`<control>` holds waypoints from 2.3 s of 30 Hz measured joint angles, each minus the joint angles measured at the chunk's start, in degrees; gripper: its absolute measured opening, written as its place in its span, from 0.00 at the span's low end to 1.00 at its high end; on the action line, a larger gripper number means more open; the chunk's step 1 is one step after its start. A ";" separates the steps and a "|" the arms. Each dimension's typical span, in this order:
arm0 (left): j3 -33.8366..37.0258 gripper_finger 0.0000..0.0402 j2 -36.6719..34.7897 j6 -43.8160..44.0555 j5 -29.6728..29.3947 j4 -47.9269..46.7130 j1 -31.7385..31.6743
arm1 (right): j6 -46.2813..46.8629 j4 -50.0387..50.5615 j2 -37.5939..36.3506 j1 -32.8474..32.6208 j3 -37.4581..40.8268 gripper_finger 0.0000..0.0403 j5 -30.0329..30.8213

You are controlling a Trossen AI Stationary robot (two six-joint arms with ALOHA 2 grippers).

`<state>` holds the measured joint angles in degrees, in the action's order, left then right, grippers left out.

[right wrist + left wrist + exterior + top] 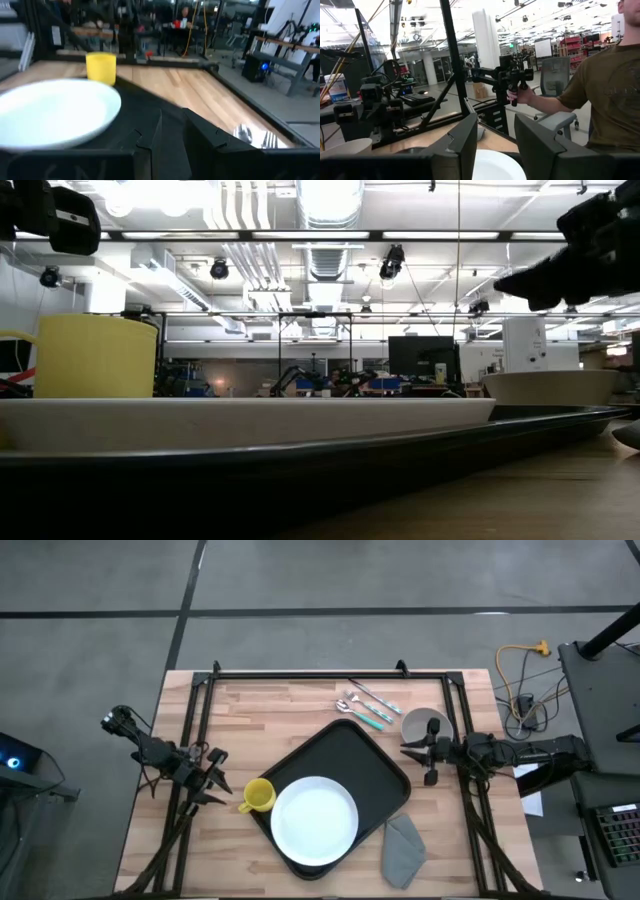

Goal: Set up tray
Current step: Put the brown bowl on the white plate on the black tray

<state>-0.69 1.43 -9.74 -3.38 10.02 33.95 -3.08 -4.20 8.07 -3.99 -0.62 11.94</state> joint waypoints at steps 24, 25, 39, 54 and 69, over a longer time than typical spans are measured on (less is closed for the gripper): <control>0.02 0.29 0.00 0.00 0.00 0.02 -0.02 | 10.15 -22.69 -0.08 0.00 -1.48 0.17 -0.39; 0.02 0.29 0.00 0.00 0.00 0.02 -0.01 | 9.83 -21.37 -0.02 0.00 -2.46 0.17 -0.39; 0.04 0.29 0.02 0.00 0.00 0.02 -0.02 | 19.85 26.83 4.84 -0.02 -27.54 0.17 0.05; 0.04 0.29 0.02 0.00 0.00 0.02 -0.02 | 22.98 48.29 26.35 -0.02 -44.45 0.17 -0.43; 0.04 0.29 0.02 0.00 0.01 0.01 -0.01 | 29.02 81.14 45.82 0.00 -55.67 0.17 0.10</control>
<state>-0.64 1.45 -9.74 -3.37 10.03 33.95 25.93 76.94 53.89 -3.99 -56.29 12.04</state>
